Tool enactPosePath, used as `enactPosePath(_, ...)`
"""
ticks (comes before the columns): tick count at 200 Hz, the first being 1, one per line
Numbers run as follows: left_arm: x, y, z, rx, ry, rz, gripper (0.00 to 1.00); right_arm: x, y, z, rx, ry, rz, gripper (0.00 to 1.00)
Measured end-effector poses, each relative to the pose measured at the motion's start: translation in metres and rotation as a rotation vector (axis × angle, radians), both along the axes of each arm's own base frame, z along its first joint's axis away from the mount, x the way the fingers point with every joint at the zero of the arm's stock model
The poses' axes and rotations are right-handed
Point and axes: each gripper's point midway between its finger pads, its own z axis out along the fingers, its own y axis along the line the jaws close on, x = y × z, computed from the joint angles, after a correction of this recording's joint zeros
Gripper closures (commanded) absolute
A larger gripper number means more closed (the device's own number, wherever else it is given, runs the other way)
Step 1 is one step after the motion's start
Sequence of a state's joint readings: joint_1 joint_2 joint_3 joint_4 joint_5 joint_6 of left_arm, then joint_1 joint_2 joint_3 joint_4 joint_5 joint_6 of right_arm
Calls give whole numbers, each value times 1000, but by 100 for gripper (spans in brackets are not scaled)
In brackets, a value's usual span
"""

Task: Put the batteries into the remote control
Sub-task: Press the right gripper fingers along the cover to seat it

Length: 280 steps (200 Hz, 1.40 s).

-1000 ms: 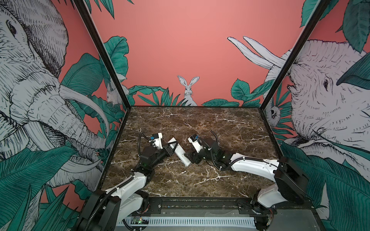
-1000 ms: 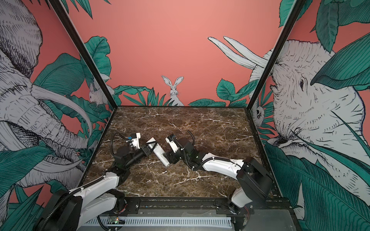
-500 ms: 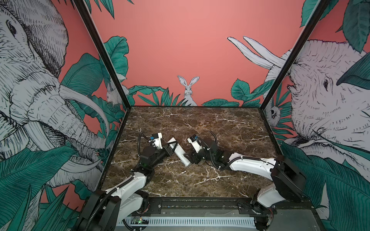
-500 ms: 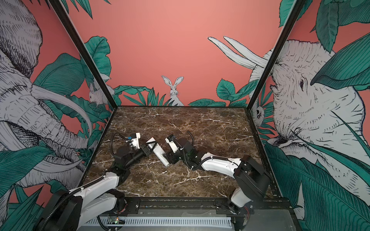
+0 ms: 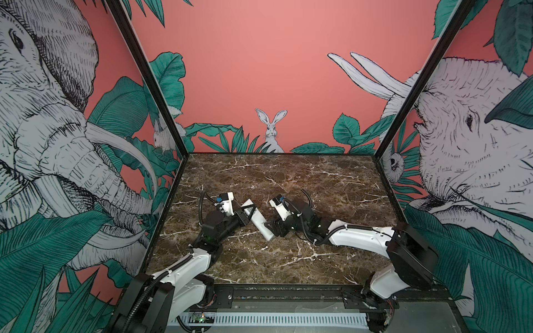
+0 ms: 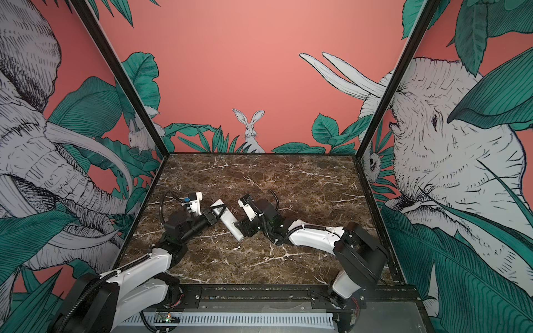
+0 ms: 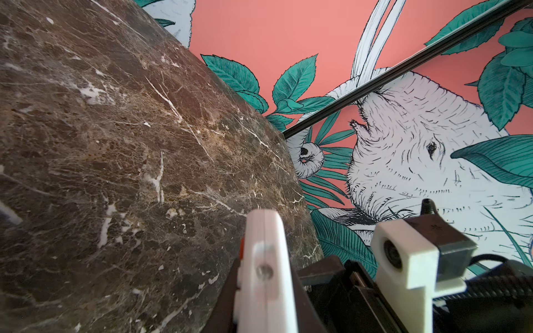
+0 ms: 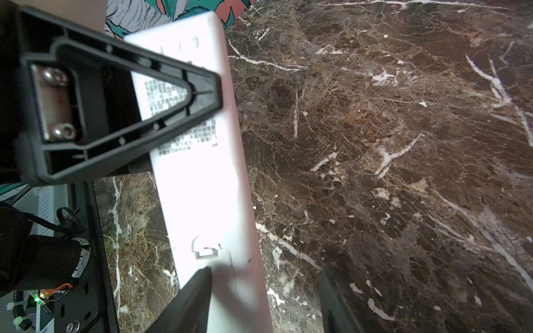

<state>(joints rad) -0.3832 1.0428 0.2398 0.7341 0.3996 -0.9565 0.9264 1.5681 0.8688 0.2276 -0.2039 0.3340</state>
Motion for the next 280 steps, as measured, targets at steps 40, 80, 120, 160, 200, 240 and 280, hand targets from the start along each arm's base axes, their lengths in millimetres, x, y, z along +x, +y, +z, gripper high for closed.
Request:
enactPosePath(40,0,0,-1,4,2,0,100,0,0,-2,-2,4,2,40)
enactPosePath(80,0,1,-2,9,2,3,100,0,2,-4,-6,12,3,40)
enactPosePath(120,1,4,-9,23,22,18,100,1,5,-10,-23,31,10,39)
enactPosePath(160,1,4,-10,23,24,18,100,0,4,-10,-30,34,11,38)
enactPosePath(200,0,3,-8,16,24,14,100,-3,-3,-4,-51,22,15,30)
enactPosePath(240,0,4,-8,15,25,16,100,-4,-7,15,-40,-26,22,25)
enactPosePath(280,0,5,-8,16,26,21,100,-9,-7,16,-55,-48,43,20)
